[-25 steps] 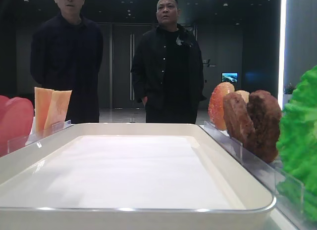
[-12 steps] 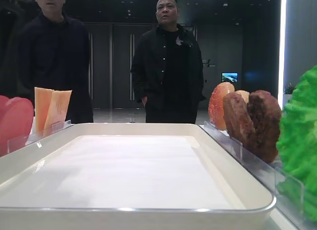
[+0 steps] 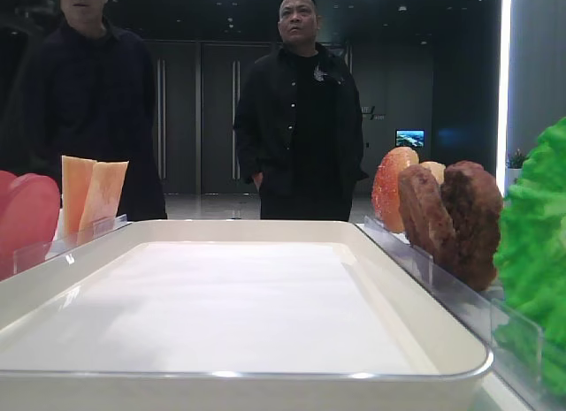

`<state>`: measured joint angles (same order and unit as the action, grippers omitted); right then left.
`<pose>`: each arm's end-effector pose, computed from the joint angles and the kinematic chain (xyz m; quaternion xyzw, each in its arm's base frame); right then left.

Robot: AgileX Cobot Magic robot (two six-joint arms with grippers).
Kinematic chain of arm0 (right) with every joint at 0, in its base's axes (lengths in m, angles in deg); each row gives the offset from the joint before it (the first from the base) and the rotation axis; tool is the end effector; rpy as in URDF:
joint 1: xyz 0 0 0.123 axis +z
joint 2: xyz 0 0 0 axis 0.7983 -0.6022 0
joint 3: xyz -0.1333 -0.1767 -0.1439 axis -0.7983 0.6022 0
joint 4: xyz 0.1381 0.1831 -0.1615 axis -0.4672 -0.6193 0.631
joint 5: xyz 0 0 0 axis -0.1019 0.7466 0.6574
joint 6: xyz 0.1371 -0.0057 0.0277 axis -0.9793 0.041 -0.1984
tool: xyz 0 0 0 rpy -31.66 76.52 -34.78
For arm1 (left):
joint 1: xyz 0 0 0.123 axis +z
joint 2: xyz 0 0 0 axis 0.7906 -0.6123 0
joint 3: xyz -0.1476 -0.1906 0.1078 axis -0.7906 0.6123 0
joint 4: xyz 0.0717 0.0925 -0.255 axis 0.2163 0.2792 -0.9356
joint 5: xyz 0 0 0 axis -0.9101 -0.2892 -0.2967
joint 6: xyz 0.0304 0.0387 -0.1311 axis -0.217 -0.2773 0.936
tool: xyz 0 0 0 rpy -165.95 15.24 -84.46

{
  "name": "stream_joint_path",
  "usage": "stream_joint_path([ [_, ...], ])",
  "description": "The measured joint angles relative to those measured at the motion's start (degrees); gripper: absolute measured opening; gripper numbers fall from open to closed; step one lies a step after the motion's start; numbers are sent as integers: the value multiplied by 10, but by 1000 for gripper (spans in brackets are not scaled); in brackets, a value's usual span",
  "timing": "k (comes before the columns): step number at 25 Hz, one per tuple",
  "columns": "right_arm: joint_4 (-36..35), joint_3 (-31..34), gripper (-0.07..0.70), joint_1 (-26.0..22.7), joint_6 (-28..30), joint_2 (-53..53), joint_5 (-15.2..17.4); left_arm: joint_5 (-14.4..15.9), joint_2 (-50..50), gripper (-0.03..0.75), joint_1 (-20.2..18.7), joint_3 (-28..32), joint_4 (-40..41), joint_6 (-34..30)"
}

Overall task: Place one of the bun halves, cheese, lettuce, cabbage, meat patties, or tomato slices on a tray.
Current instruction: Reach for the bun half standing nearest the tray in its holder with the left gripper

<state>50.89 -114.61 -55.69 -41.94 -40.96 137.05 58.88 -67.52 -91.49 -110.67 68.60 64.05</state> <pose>0.0789 0.0118 0.2639 -0.0401 0.8652 0.0174 0.4995 0.2319 -0.1587 0.1436 -0.0311 0.9948 0.0342 0.0909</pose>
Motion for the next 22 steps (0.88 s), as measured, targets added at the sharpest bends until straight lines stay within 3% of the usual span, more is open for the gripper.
stream_joint_path([
  [16, 0, 0, 469, 0, 0, 0, 0, -12, -46, 646, 0, 0, -3, -9],
  [22, 0, 0, 469, 0, 0, 0, 0, 3, -46, 558, 0, 0, -7, -14],
])
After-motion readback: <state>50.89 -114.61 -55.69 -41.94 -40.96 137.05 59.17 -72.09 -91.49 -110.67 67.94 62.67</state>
